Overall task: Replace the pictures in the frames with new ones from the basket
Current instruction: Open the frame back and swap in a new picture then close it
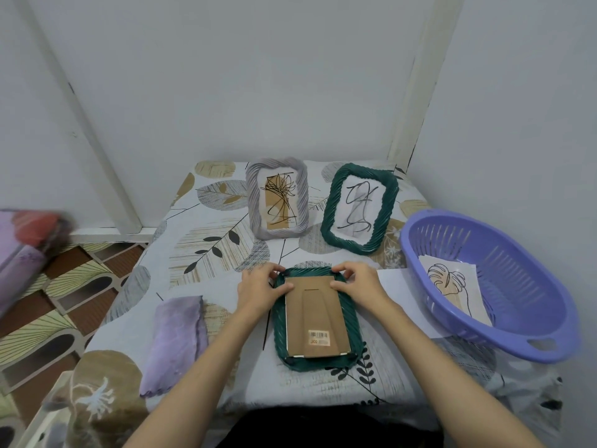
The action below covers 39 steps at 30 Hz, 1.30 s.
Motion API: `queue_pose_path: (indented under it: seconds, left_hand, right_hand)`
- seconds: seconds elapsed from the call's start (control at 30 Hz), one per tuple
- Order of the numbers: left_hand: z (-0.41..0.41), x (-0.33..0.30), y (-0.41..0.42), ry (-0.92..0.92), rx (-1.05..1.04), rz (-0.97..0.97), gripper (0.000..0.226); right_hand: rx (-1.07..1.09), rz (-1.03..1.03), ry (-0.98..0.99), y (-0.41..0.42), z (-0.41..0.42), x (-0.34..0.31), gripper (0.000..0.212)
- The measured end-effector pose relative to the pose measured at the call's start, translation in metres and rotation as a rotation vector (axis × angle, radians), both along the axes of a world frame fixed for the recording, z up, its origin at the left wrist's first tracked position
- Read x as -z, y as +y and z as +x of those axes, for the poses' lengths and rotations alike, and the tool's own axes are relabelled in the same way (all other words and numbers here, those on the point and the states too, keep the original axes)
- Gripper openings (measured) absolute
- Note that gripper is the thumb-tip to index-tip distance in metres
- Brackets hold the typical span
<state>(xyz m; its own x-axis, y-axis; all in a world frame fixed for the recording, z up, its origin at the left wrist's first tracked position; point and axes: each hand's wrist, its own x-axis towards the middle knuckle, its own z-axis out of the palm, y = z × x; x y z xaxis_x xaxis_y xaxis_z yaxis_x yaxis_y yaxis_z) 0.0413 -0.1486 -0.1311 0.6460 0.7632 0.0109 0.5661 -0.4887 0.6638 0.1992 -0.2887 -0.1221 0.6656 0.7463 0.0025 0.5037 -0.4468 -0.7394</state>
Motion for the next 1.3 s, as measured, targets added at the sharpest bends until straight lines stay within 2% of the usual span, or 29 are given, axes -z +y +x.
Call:
queue_pose_path:
  seconds: [0.3,0.43,0.53,0.6,0.73,0.9,1.0,1.07,1.17,1.3]
  left_hand:
    - [0.004,0.006,0.014,0.046,0.121,-0.027,0.032]
    - [0.006,0.006,0.02,0.034,0.164,-0.049,0.03]
    - [0.007,0.006,0.023,0.03,0.21,-0.043,0.02]
    - [0.007,0.009,0.025,0.035,0.24,-0.025,0.026]
    - [0.005,0.012,0.022,-0.006,0.217,0.016,0.012]
    - [-0.001,0.017,0.013,-0.021,0.198,0.104,0.023]
    - [-0.008,0.013,0.01,-0.091,0.165,0.033,0.038]
    - [-0.017,0.009,0.009,-0.14,0.164,0.002,0.035]
    - [-0.035,0.005,-0.002,-0.078,0.237,0.054,0.029]
    - [-0.054,-0.005,-0.024,0.013,0.336,0.068,0.026]
  right_hand:
    - [-0.126,-0.093,0.029,0.005,0.013,-0.004,0.03]
    - [-0.155,-0.086,0.024,0.005,0.015,-0.006,0.019]
    - [-0.159,-0.064,-0.001,0.003,0.014,-0.004,0.018]
    - [-0.152,-0.038,-0.017,0.002,0.013,-0.002,0.017]
    - [-0.137,-0.023,-0.039,0.001,0.013,0.0,0.018]
    - [-0.13,-0.033,-0.072,-0.001,0.009,0.001,0.024]
    - [-0.089,0.019,-0.008,-0.009,0.003,-0.002,0.032]
    - [-0.053,0.055,0.025,-0.02,-0.001,-0.006,0.034]
    - [-0.072,0.007,-0.03,-0.044,-0.009,-0.01,0.025]
    - [-0.218,-0.077,-0.062,-0.074,-0.026,-0.015,0.014]
